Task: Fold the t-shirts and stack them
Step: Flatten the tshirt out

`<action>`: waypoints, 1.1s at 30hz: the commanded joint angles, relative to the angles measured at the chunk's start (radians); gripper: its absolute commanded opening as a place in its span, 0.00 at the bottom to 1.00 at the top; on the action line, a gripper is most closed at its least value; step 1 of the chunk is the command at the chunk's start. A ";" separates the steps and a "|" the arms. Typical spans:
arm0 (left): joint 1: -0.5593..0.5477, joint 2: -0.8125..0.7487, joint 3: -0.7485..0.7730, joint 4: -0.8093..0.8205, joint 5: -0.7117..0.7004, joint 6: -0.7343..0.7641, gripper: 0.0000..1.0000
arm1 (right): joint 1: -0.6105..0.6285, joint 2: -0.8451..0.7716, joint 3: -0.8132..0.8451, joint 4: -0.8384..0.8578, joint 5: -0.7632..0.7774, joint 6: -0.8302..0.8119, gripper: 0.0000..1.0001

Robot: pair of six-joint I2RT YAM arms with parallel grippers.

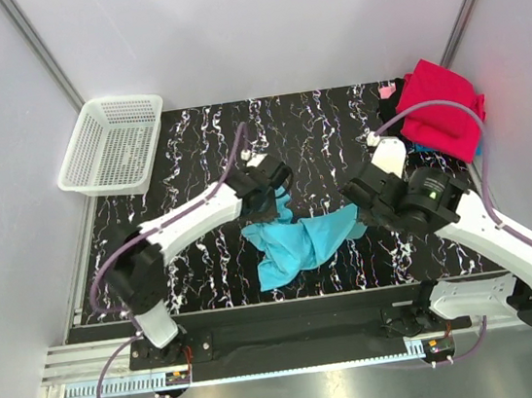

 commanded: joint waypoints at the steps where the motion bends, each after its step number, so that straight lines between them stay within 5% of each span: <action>1: 0.017 -0.154 0.012 -0.087 -0.177 -0.008 0.00 | 0.005 0.026 -0.010 0.028 0.043 0.019 0.00; 10: 0.072 -0.475 -0.049 -0.287 -0.286 -0.056 0.06 | 0.005 0.076 0.016 0.022 0.082 0.022 0.00; 13: 0.072 -0.601 -0.173 -0.288 -0.217 -0.096 0.35 | 0.005 0.077 0.026 0.024 0.088 0.022 0.00; 17: 0.072 -0.768 -0.400 -0.294 -0.124 -0.215 0.95 | 0.005 0.089 0.038 0.022 0.086 0.017 0.00; 18: 0.072 -0.844 -0.428 -0.296 -0.114 -0.266 0.99 | 0.006 0.091 0.042 0.021 0.086 0.013 0.00; 24: 0.072 -1.027 -0.482 -0.282 -0.159 -0.329 0.99 | 0.006 0.125 0.064 0.024 0.091 0.003 0.00; 33: 0.098 -0.759 -0.381 -0.195 -0.154 -0.225 0.99 | 0.005 0.155 0.038 0.048 0.051 0.008 0.00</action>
